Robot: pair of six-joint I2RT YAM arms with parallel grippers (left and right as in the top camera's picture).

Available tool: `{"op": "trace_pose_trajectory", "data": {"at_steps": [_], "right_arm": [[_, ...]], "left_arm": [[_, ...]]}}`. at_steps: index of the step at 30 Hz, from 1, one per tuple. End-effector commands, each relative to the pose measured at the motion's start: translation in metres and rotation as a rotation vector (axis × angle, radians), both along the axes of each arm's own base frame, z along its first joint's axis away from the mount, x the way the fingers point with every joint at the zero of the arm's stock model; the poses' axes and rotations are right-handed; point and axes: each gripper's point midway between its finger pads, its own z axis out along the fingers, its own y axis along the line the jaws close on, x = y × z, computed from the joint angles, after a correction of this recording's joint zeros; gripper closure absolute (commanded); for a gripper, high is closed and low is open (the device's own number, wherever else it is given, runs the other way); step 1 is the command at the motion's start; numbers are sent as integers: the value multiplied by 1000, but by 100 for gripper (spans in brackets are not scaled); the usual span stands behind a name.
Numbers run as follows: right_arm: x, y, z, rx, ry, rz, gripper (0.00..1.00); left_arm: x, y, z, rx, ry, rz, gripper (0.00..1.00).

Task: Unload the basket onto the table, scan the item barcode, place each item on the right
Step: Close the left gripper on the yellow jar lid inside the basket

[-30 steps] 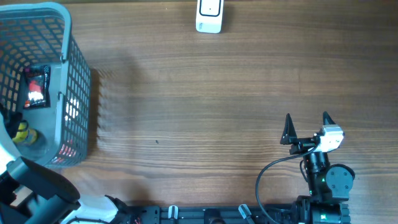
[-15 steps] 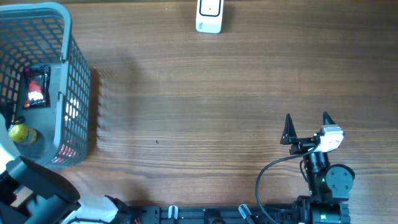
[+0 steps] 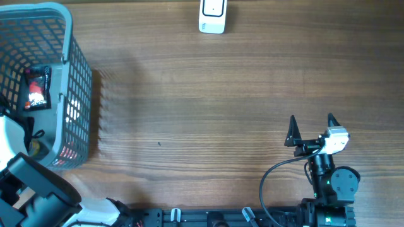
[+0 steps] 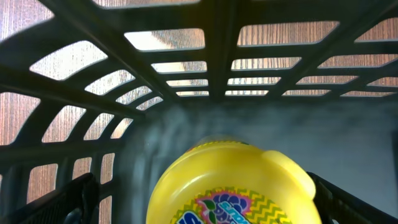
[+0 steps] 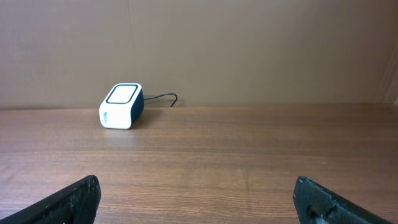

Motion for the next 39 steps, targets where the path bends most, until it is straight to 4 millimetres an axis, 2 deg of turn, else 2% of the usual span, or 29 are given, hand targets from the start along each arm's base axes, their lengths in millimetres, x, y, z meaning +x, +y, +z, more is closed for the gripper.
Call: {"op": "trace_pose_trajectory", "data": {"at_steps": [1, 4, 11, 18, 25, 29, 33, 36, 39], "right_arm": [[0, -3, 2, 11, -9, -15, 0], [0, -3, 2, 12, -9, -15, 0], [0, -3, 2, 11, -9, -15, 0], [0, -3, 2, 12, -10, -15, 0], [0, -3, 2, 12, -9, -15, 0], [0, -3, 2, 11, -9, -15, 0], [0, -3, 2, 11, -9, -15, 0], [0, -3, 2, 12, -9, -15, 0], [0, -3, 2, 12, -9, -15, 0]], "left_arm": [[-1, 2, 2, 13, -8, 9, 0], [-1, 3, 3, 24, -6, 12, 0], [1, 6, 4, 36, -16, 13, 18], [6, 1, 1, 5, -55, 15, 13], [9, -1, -3, -14, -70, 16, 16], [9, -3, -8, -27, -72, 27, 18], [9, -3, -12, -35, -63, 28, 28], [8, -3, -14, -40, -59, 29, 29], [8, -3, -16, -43, -55, 28, 34]]}}
